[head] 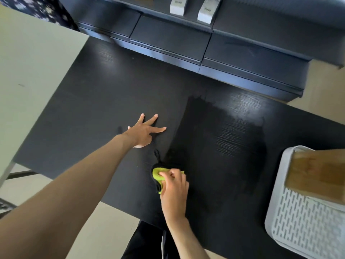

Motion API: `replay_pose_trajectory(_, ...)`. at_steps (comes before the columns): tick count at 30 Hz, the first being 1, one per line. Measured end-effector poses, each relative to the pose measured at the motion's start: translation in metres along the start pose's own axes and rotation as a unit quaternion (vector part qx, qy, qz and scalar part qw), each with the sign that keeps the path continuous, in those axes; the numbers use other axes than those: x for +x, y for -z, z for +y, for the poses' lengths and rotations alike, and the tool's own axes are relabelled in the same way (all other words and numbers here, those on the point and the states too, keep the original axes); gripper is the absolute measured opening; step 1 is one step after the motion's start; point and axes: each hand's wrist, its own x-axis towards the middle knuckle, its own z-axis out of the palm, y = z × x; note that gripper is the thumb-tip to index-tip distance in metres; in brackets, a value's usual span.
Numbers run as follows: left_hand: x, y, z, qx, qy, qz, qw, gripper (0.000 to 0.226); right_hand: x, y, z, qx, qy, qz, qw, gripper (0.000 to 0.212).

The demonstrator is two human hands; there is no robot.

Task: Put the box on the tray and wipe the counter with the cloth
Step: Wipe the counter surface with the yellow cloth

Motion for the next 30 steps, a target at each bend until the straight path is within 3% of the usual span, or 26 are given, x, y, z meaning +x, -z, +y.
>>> replay_pose_trajectory(4, -0.021, -0.009, -0.031, 0.022, 0.034, 0.028, 0.999, 0.084, 0.018, 0.009, 0.005, -0.019, 0.030, 0.003, 0.999, 0.058)
replay_pose_trajectory(6, -0.033, -0.026, -0.045, 0.001, 0.075, 0.053, 0.996, 0.094, 0.050, 0.016, 0.002, -0.024, 0.025, 0.038, 0.999, 0.053)
replay_pose_trajectory(10, -0.034, -0.047, -0.049, -0.010, 0.078, 0.104, 0.991, 0.103, 0.149, 0.034, -0.006, -0.012, 0.016, 0.104, 0.994, 0.043)
replay_pose_trajectory(18, -0.030, -0.042, -0.055, -0.024, 0.071, 0.086, 0.993, 0.102, 0.297, 0.082, -0.011, -0.035, -0.002, 0.127, 0.991, 0.035)
replay_pose_trajectory(23, -0.030, -0.044, -0.056, -0.005, 0.069, 0.083, 0.994, 0.106, 0.274, 0.070, -0.015, -0.030, -0.009, 0.140, 0.990, 0.033)
replay_pose_trajectory(30, -0.034, -0.039, -0.056, 0.020, 0.057, 0.080, 0.995, 0.103, 0.136, 0.006, -0.040, 0.007, -0.002, 0.119, 0.993, 0.035)
